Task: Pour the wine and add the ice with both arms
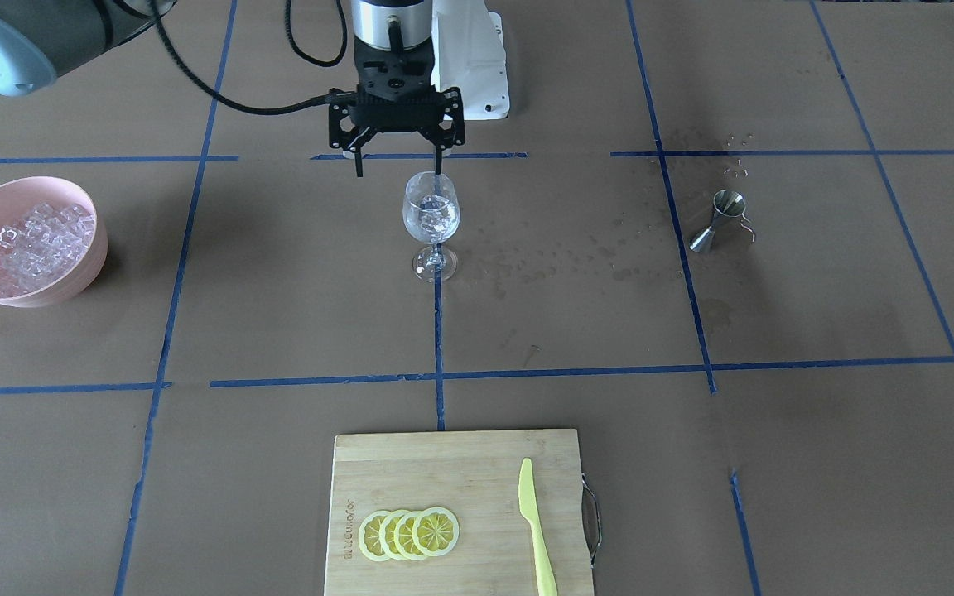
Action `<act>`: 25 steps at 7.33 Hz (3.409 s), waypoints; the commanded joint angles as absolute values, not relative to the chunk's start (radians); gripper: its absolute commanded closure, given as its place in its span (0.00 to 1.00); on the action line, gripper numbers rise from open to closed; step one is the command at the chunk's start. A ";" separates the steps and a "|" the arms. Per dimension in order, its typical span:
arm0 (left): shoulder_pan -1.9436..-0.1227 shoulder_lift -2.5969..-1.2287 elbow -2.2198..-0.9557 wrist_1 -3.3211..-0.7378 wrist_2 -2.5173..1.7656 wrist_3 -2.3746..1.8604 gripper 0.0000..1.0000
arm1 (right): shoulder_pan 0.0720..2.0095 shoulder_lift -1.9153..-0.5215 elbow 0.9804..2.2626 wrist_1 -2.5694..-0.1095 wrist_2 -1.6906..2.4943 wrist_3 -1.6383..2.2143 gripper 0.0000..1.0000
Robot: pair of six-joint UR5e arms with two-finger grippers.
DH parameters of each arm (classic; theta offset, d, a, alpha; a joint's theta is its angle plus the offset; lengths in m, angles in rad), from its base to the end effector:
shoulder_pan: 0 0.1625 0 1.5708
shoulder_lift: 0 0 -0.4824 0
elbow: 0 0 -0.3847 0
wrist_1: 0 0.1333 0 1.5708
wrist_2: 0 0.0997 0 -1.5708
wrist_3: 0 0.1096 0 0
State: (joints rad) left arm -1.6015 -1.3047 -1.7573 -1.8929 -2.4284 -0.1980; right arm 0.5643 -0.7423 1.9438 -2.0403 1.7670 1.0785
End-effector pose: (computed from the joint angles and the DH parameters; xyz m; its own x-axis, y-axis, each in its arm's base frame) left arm -0.0618 -0.3689 0.7042 0.6408 -0.0326 -0.7670 0.1589 0.9831 0.0910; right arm -0.4812 -0.4371 0.1432 0.7498 -0.0741 0.6575 -0.0682 0.9798 0.1881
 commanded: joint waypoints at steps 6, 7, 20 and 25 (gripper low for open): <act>-1.603 -1.292 -1.776 -1.872 -2.336 -0.033 0.00 | 1.314 -1.130 1.778 -2.028 2.212 -0.088 0.00; -1.601 -1.260 -1.784 -1.864 -2.336 -0.026 0.00 | 1.360 -1.194 1.763 -2.025 2.226 -0.183 0.00; -1.591 -1.253 -1.844 -1.775 -2.359 -0.026 0.00 | 1.563 -1.703 1.763 -1.631 2.284 -0.091 0.00; -1.591 -1.252 -1.838 -1.775 -2.361 -0.026 0.00 | 1.563 -1.700 1.766 -1.592 2.290 -0.037 0.00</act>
